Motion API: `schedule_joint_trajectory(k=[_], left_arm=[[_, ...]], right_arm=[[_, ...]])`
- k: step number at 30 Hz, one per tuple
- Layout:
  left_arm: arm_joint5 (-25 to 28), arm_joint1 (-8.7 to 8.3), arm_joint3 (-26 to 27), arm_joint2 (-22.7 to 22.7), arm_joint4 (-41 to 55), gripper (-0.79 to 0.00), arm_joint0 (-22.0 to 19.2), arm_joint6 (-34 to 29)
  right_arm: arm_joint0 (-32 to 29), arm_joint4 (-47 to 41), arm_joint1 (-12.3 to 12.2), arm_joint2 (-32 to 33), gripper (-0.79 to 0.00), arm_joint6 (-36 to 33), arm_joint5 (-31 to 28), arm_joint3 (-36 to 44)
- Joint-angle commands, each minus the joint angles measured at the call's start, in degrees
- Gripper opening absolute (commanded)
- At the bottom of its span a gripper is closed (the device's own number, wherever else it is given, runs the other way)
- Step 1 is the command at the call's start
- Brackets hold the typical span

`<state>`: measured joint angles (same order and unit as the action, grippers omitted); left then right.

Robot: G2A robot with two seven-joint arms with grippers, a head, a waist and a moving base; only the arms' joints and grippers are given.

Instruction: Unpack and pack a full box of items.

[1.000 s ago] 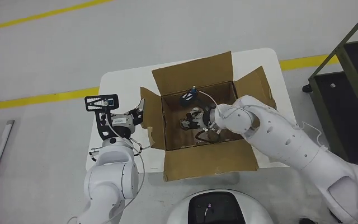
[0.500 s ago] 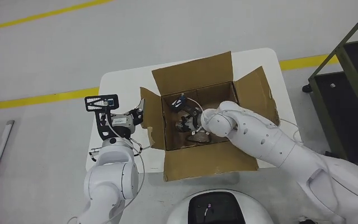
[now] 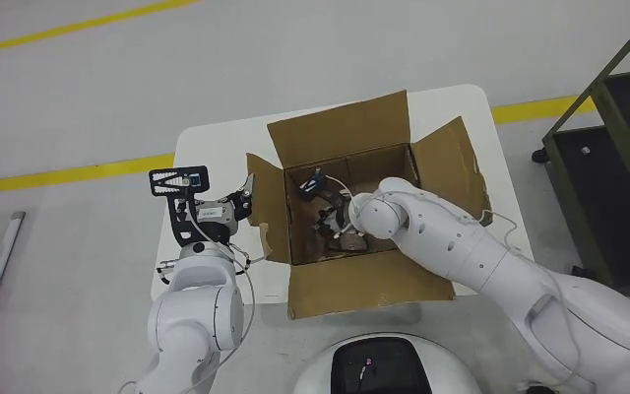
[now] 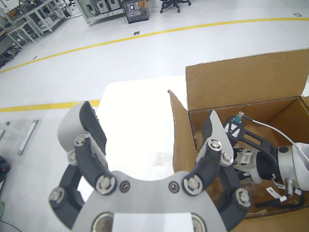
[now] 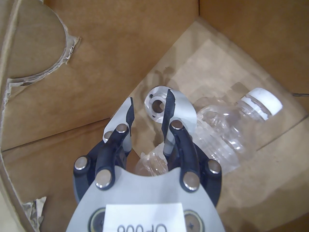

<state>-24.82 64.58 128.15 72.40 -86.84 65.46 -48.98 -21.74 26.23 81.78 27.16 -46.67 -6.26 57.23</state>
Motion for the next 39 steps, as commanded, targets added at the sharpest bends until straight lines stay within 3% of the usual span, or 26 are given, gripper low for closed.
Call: schedule_joint_trajectory(k=[1,7,9,11,14,22,30,39], left_arm=[[0.0,0.00,0.0,0.0,0.0,0.000,0.0,0.0],[0.0,0.00,0.0,0.0,0.0,0.000,0.0,0.0],[0.0,0.00,0.0,0.0,0.0,0.000,0.0,0.0],[0.0,0.00,0.0,0.0,0.0,0.000,0.0,0.0],[0.0,0.00,0.0,0.0,0.0,0.000,0.0,0.0],[0.0,0.00,0.0,0.0,0.0,0.000,0.0,0.0],[0.0,0.00,0.0,0.0,0.0,0.000,0.0,0.0],[0.0,0.00,0.0,0.0,0.0,0.000,0.0,0.0]], right_arm=[[0.0,0.0,0.1,0.5,-0.480,-0.3,-0.1,-0.1],[-0.2,-1.0,-0.9,5.3,-0.514,1.1,0.0,2.6],[-0.8,-1.5,-2.0,8.4,-0.548,1.3,0.2,4.9],[-1.8,-0.9,-3.5,12.1,-0.643,1.2,0.5,8.4],[-5.4,-0.6,-6.2,19.4,-0.785,-0.1,1.7,15.9],[-21.3,4.9,-12.9,45.3,-0.785,-2.7,6.0,43.8],[-31.2,17.3,-16.8,67.5,-0.785,-17.5,7.6,59.2],[-37.5,25.7,-19.8,81.6,-0.785,-39.7,0.8,66.5]])
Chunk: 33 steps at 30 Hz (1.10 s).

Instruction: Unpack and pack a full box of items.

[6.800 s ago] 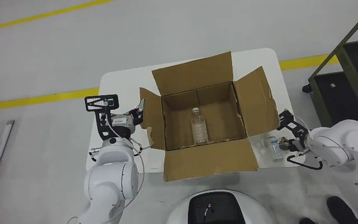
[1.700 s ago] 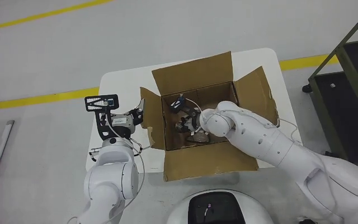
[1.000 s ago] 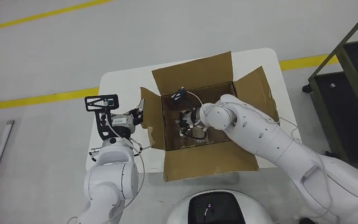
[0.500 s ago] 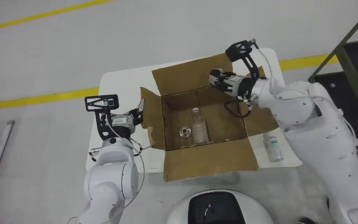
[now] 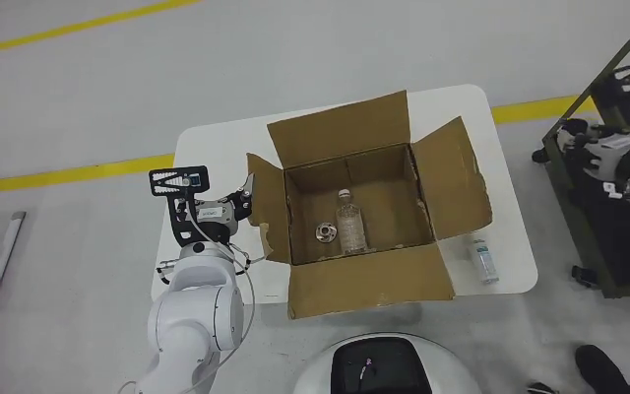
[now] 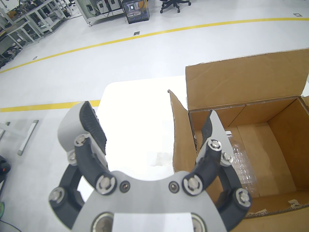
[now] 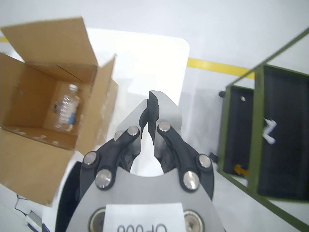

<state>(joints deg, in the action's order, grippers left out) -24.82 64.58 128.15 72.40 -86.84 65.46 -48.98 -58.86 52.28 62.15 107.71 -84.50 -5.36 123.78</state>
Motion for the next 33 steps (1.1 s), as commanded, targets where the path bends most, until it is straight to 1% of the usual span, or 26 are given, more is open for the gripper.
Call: schedule_joint_trajectory(k=[1,5,7,12,16,19,22,29,30,31,33], left_arm=[[0.0,0.00,0.0,0.0,0.0,0.000,0.0,0.0],[0.0,0.00,0.0,0.0,0.0,0.000,0.0,0.0],[0.0,0.00,0.0,0.0,0.0,0.000,0.0,0.0],[0.0,0.00,0.0,0.0,0.0,0.000,0.0,0.0],[0.0,0.00,0.0,0.0,0.0,0.000,0.0,0.0],[0.0,0.00,0.0,0.0,0.0,0.000,0.0,0.0],[0.0,0.00,0.0,0.0,0.0,0.000,0.0,0.0],[0.0,0.00,0.0,0.0,0.0,0.000,0.0,0.0],[0.0,0.00,0.0,0.0,0.0,0.000,0.0,0.0],[0.0,0.00,0.0,0.0,0.0,0.000,0.0,0.0],[0.0,0.00,0.0,0.0,0.0,0.000,0.0,0.0]], right_arm=[[-0.8,-0.5,-0.4,1.8,-0.785,-3.5,-0.9,0.3],[-5.3,0.0,-1.5,2.3,-0.785,-3.5,-3.0,-0.9],[-8.5,-1.2,-2.2,1.1,-0.785,-3.5,-2.2,-2.9],[-14.1,-2.9,-4.2,-1.8,-0.785,-3.5,2.9,-2.8],[-17.0,-4.1,-5.9,-4.4,-0.785,-3.5,7.2,-0.9],[-17.9,-3.8,-7.1,-6.8,-0.785,-3.5,9.9,0.8],[-17.6,-2.0,-8.4,-10.0,-0.785,-3.5,11.3,1.6],[-15.0,0.2,-10.5,-16.4,-0.785,-3.5,14.5,-0.3],[-15.0,0.2,-10.5,-16.4,-0.582,-3.5,14.5,-0.3],[-15.0,0.2,-10.5,-16.4,-0.477,-3.5,14.5,-0.3],[-15.0,0.2,-10.5,-16.4,-0.477,-3.5,14.5,-0.3]])
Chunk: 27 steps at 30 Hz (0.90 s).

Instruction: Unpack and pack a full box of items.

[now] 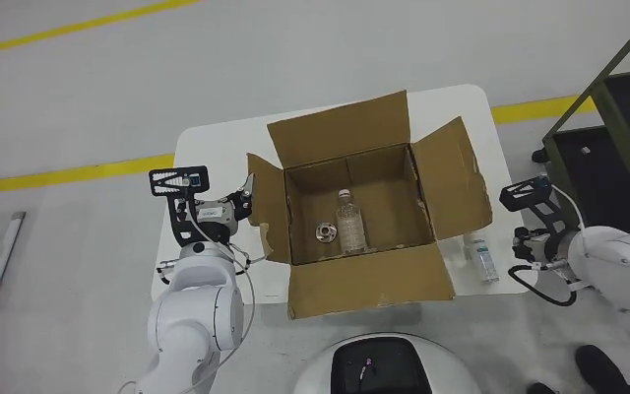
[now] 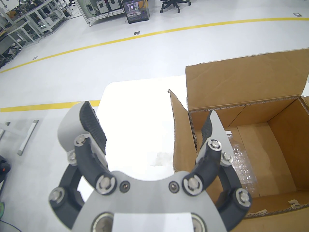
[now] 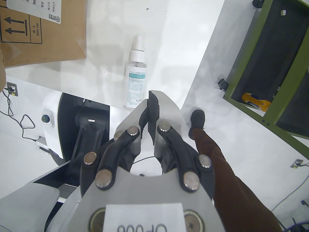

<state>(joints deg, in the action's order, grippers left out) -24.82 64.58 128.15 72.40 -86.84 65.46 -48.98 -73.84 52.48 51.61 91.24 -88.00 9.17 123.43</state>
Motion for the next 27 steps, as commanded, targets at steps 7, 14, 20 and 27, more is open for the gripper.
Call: schedule_joint_trajectory(k=[7,14,20,27], left_arm=[[0.0,0.00,0.0,0.0,0.0,0.000,0.0,0.0],[0.0,0.00,0.0,0.0,0.0,0.000,0.0,0.0],[0.0,0.00,0.0,0.0,0.0,0.000,0.0,0.0],[0.0,0.00,0.0,0.0,0.0,0.000,0.0,0.0]], right_arm=[[0.0,0.0,0.0,0.1,-0.477,0.0,0.0,0.0],[-1.6,0.1,0.2,-1.7,0.000,3.0,-0.9,-2.9],[-1.2,1.5,0.3,-4.5,0.000,3.6,-0.6,-5.6],[2.7,2.8,0.9,-10.1,-0.172,4.8,-1.0,-9.8]])
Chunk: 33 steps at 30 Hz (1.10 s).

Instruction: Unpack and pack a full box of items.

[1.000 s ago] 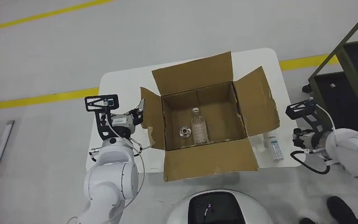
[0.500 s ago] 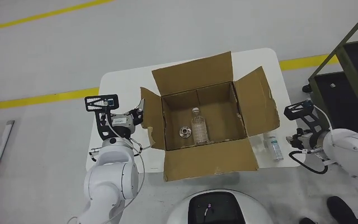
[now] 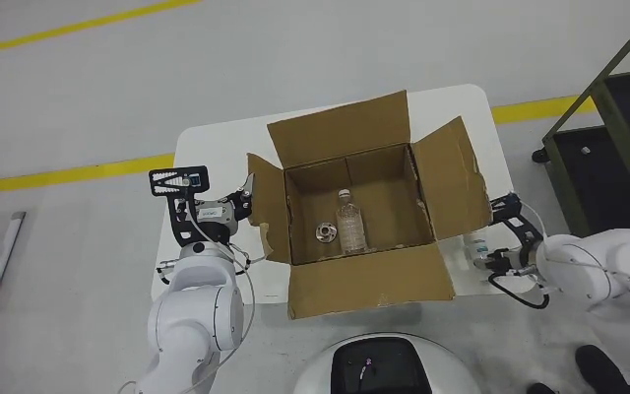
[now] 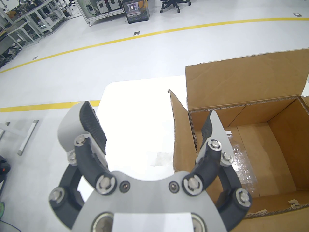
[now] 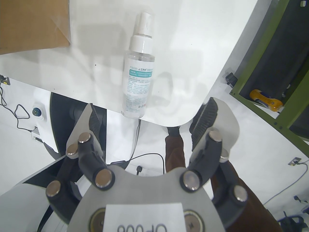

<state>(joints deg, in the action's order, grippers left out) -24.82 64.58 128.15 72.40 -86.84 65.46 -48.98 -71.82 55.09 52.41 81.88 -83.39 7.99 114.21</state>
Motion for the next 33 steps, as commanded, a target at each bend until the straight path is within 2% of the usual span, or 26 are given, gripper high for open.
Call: schedule_joint_trajectory(k=[1,7,10,12,13,14,17,19,22,24,27,28,31,33], left_arm=[[0.0,0.00,0.0,0.0,0.0,0.000,0.0,0.0],[0.0,0.00,0.0,0.0,0.0,0.000,0.0,0.0],[0.0,0.00,0.0,0.0,0.0,0.000,0.0,0.0],[0.0,0.00,0.0,0.0,0.0,0.000,0.0,0.0],[0.0,0.00,0.0,0.0,0.0,0.000,0.0,0.0],[0.0,0.00,0.0,0.0,0.0,0.000,0.0,0.0],[0.0,0.00,0.0,0.0,0.0,0.000,0.0,0.0],[0.0,0.00,0.0,0.0,0.0,0.000,0.0,0.0],[0.0,0.00,0.0,0.0,0.0,0.000,0.0,0.0],[0.0,0.00,0.0,0.0,0.0,0.000,0.0,0.0],[0.0,0.00,0.0,0.0,0.0,0.000,0.0,0.0],[0.0,0.00,0.0,0.0,0.0,0.000,0.0,0.0],[0.0,0.00,0.0,0.0,0.0,0.000,0.0,0.0],[0.0,0.00,0.0,0.0,0.0,0.000,0.0,0.0]], right_arm=[[1.2,0.2,0.2,-1.5,-0.219,0.1,0.3,-1.3],[3.4,0.3,0.8,-5.0,-0.240,1.4,1.0,-5.0],[3.9,0.3,1.0,-5.9,-0.289,2.2,1.6,-6.1],[4.1,0.4,1.2,-6.4,-0.228,2.9,1.9,-6.8],[4.1,0.4,1.2,-6.6,-0.286,3.2,2.1,-7.1],[4.2,0.3,1.3,-6.7,-0.305,3.5,2.4,-7.2],[4.2,0.6,1.4,-6.9,-0.262,4.2,3.1,-7.5],[4.1,0.6,1.5,-6.9,-0.191,4.9,3.8,-7.5],[4.2,0.5,1.6,-7.0,-0.126,5.3,4.0,-7.8],[4.3,0.7,1.7,-7.3,-0.111,5.7,4.1,-8.3],[4.6,0.9,1.9,-7.7,-0.185,6.2,4.3,-8.8],[4.7,1.0,1.9,-7.9,-0.243,6.3,4.4,-9.0],[5.1,1.3,2.1,-8.5,-0.302,6.8,4.7,-9.7],[5.4,1.6,2.3,-9.1,-0.391,7.0,4.6,-10.1]])
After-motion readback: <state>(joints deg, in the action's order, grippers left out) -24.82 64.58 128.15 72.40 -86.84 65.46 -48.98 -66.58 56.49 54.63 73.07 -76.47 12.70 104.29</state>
